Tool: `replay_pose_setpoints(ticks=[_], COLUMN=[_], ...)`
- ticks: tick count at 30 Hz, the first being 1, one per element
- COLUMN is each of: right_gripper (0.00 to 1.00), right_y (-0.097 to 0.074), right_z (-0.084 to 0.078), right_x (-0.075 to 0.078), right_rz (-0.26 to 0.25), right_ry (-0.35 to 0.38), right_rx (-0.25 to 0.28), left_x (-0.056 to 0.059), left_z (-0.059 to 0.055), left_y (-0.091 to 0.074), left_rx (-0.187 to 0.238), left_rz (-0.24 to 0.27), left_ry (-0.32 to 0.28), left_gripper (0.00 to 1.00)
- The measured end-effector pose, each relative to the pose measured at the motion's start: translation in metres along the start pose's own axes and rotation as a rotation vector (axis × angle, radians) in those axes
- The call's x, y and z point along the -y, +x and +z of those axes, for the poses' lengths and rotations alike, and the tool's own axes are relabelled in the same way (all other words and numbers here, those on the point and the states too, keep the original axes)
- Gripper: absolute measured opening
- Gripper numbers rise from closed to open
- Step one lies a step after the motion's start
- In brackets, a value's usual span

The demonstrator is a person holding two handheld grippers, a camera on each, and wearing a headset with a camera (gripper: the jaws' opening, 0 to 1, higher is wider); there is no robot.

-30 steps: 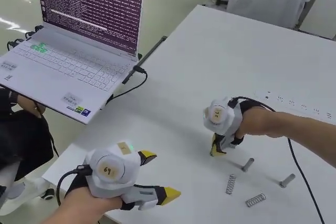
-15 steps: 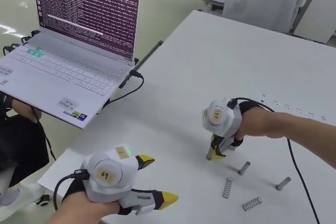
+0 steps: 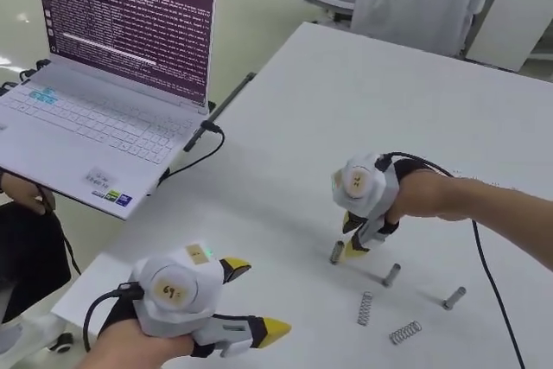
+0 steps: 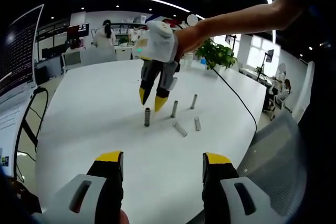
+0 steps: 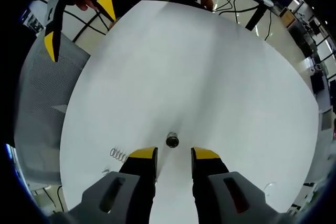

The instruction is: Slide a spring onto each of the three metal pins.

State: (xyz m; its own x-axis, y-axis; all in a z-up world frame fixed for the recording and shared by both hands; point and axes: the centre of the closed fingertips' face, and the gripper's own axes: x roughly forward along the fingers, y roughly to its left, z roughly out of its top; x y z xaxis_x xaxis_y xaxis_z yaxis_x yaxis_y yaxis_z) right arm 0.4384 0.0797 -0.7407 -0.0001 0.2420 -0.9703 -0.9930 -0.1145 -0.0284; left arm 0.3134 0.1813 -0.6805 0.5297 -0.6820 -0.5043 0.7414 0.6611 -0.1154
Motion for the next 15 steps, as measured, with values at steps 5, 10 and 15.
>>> replay_pose_setpoints(ticks=[5, 10, 15], right_gripper=[0.24, 0.24, 0.25], right_y=[-0.008, -0.017, -0.024], right_z=[0.0, 0.0, -0.004], right_x=[0.003, 0.003, 0.001], right_rz=[-0.017, -0.034, -0.047], right_ry=[0.029, 0.084, 0.156], right_rx=[0.03, 0.08, 0.133], left_x=[0.001, 0.003, 0.005], left_z=[0.001, 0.001, 0.001], left_y=[0.001, 0.001, 0.003], left_rx=[-0.001, -0.004, -0.003], left_rz=[-0.001, -0.004, -0.007], left_ry=[0.0, 0.002, 0.002], left_gripper=[0.56, 0.56, 0.56])
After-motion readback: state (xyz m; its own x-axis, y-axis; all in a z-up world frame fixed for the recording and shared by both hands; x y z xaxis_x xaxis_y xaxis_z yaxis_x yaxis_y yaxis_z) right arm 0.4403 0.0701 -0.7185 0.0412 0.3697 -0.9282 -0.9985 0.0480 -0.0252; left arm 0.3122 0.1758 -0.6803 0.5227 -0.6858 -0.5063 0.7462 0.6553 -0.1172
